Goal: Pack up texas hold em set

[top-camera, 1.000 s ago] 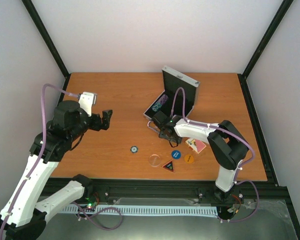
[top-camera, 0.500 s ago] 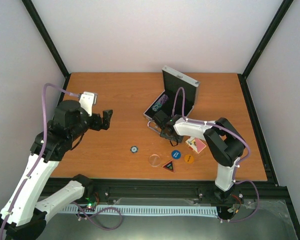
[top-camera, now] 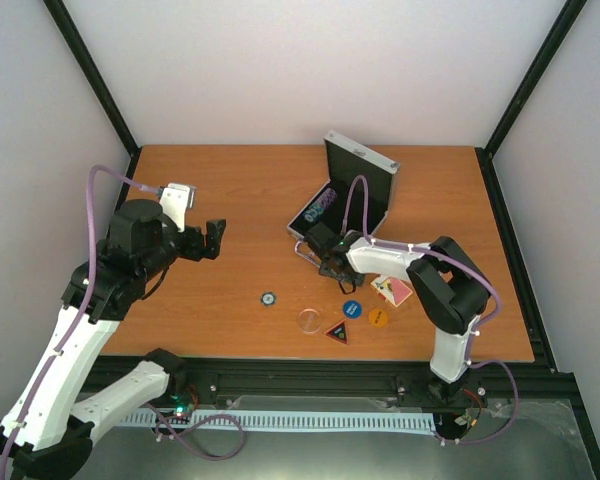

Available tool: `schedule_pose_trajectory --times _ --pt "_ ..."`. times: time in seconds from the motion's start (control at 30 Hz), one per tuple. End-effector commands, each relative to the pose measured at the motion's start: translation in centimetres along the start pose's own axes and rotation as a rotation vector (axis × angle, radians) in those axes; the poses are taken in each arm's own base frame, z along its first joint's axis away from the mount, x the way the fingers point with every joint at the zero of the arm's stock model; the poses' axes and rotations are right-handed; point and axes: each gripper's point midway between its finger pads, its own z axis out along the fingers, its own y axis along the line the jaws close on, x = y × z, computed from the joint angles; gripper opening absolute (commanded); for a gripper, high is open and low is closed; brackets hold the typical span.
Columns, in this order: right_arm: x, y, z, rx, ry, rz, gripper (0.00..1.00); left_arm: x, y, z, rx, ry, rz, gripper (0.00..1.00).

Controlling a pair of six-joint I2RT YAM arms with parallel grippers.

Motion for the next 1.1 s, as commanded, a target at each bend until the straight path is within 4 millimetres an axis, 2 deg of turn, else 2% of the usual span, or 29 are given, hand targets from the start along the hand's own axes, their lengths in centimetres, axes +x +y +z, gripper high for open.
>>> schedule_pose_trajectory --times 0.0,0.17,0.27,0.47,0.57,0.73,0.93,1.07 --pt "3.0 -0.7 -0.4 0.027 0.030 -0.084 0.71 -0.7 0.3 -0.7 -0.013 -0.023 0.011 1.00" --pt "6.0 -0.3 -0.9 0.022 0.069 -0.137 0.71 -0.6 0.1 -0.6 -0.002 -0.022 0.003 1.00" --pt "6.6 0.0 -1.2 0.021 0.062 -0.160 0.71 -0.5 0.1 -0.7 0.001 -0.022 0.001 1.00" --pt "6.0 0.7 -2.2 0.007 0.037 -0.190 0.71 -0.4 0.2 -1.1 -0.003 -0.025 0.001 1.00" --pt "5.1 0.9 -2.9 0.009 -0.004 -0.216 0.71 -0.4 0.4 -1.2 -0.010 -0.033 -0.001 1.00" --pt "3.8 2.5 -3.5 0.005 -0.030 -0.316 0.72 -0.2 0.2 -1.2 -0.001 -0.030 -0.007 1.00" --pt "3.9 3.9 -2.3 -0.035 0.019 -0.385 0.72 -0.5 0.3 -1.4 -0.006 -0.044 -0.008 1.00" --pt "3.5 3.5 -1.4 -0.055 0.052 -0.382 0.72 -0.4 0.5 -1.5 -0.013 -0.042 -0.006 1.00"
